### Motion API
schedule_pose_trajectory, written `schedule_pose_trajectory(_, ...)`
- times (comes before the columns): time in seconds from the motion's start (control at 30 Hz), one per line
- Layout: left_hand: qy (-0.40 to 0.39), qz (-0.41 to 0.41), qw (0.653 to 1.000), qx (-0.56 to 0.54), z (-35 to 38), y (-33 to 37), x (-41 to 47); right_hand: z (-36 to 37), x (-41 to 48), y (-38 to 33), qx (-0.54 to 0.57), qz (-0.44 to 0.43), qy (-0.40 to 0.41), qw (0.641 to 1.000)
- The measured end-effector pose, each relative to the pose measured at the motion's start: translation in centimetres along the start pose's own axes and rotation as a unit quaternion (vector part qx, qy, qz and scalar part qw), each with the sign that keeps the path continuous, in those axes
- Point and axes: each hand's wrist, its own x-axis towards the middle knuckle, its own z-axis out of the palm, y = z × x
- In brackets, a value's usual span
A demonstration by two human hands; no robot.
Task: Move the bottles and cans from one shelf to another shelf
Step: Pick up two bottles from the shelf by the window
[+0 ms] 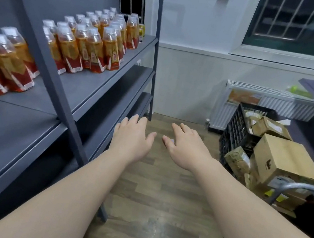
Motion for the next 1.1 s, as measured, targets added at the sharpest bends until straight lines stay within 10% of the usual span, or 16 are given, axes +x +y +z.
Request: schedule_pose_trajectory(1.1,0.054,-0.205,0.975,0.060,-2.0,-13.4,28.4,-2.3,37.9,-9.1,-0.073,-0.251,-0.019,0.965)
